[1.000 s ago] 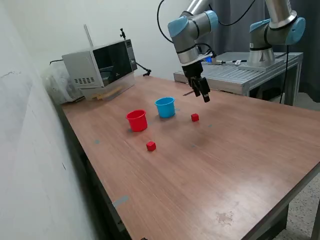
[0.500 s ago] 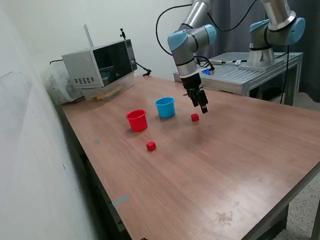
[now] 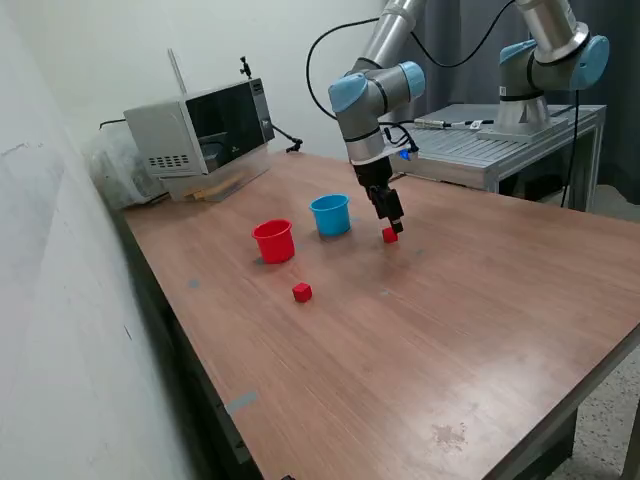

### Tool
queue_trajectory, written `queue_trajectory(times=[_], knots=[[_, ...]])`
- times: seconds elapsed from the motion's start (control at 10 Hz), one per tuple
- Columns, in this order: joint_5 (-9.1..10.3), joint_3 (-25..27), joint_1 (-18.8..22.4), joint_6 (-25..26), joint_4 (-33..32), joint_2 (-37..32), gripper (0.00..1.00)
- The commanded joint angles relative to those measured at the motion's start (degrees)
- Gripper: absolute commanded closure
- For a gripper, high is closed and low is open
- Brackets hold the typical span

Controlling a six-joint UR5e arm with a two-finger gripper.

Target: Place red objects in the red bin, and blue objects in the blue bin.

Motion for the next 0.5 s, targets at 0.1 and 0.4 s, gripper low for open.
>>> queue_trajectory(times=[0.1,0.4], knots=[[-0.33,0.2,-0.2,-2.7,-0.2,0.6,0.00],[-0.42,-0.4,0.5,-2.7,-0.2,1.1,0.00]])
